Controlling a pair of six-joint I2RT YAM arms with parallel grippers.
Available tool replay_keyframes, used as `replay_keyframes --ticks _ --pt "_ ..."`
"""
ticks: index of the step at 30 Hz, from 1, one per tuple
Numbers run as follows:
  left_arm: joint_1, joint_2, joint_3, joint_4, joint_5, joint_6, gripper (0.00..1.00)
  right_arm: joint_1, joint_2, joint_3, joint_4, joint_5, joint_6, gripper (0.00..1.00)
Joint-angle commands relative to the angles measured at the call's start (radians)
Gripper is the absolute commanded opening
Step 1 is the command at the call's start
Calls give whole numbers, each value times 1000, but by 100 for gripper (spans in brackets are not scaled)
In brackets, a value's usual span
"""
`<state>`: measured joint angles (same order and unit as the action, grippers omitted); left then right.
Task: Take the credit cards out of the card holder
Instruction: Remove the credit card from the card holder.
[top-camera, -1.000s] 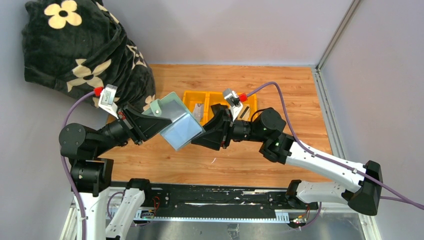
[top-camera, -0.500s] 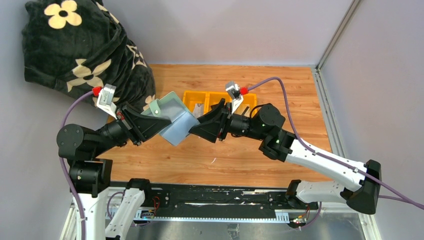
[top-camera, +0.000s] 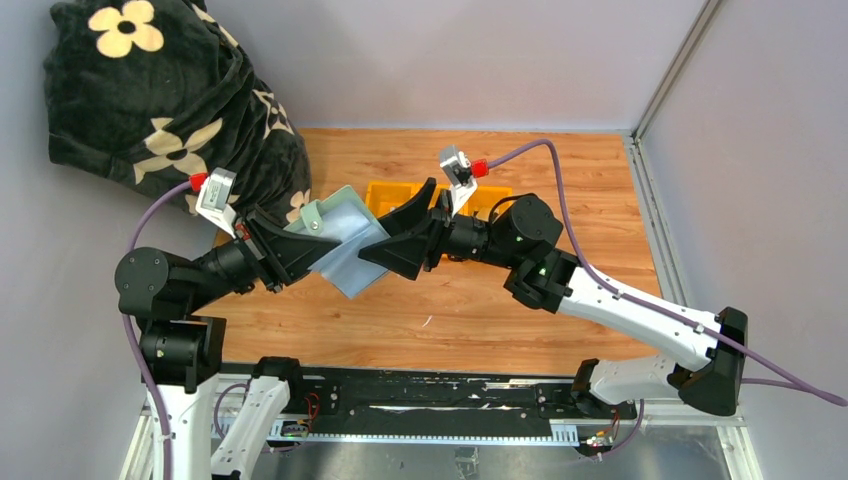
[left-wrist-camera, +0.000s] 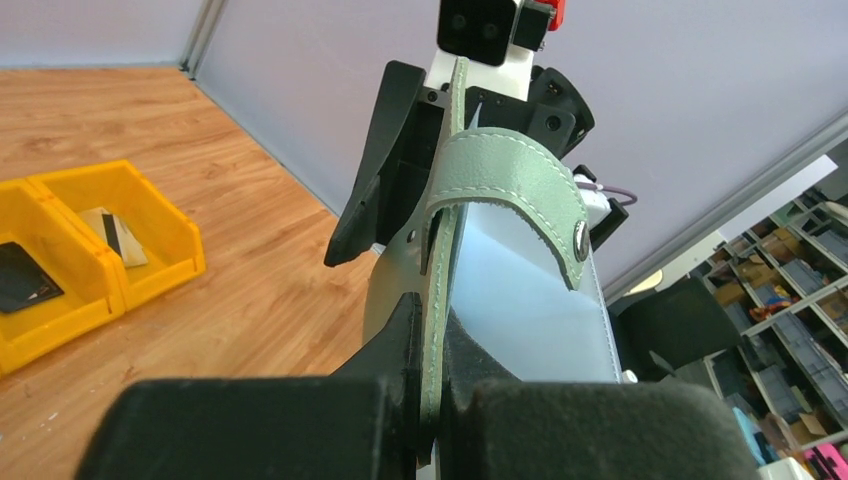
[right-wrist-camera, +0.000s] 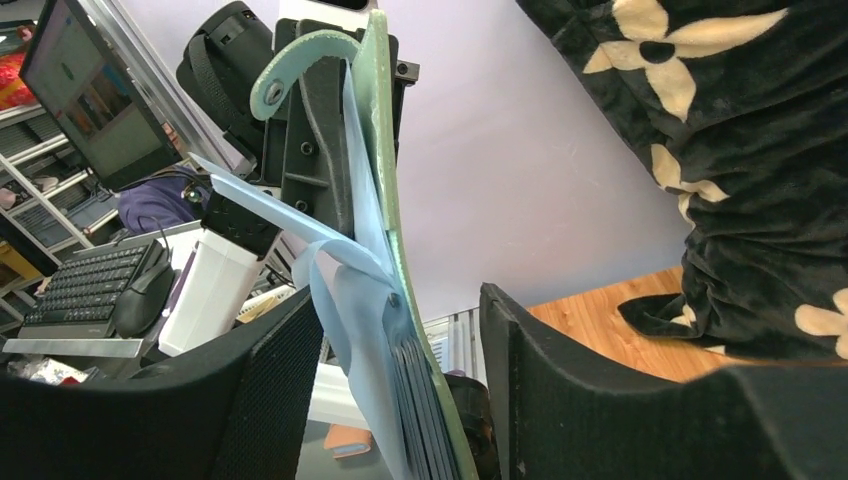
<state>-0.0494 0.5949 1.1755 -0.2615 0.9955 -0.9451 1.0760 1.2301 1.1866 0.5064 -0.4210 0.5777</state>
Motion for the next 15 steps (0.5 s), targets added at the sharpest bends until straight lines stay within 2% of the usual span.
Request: replay_keyframes --ticks 1,2,4,5,9,15 --pt "-4 2 -7 40 34 -24 0 18 3 28 50 -19 -17 60" --pt "-5 1 -9 42 38 -26 0 19 3 28 52 -21 -15 59" --pt "-4 1 -16 44 38 -26 0 19 8 29 54 -38 -8 49" --pt "-4 2 -18 45 38 -26 0 19 8 29 49 -48 -2 47" --pt "-4 4 0 49 28 -28 0 19 -12 -5 55 -96 19 57" --pt "-4 30 49 69 37 -56 0 19 -110 -147 105 -176 44 60"
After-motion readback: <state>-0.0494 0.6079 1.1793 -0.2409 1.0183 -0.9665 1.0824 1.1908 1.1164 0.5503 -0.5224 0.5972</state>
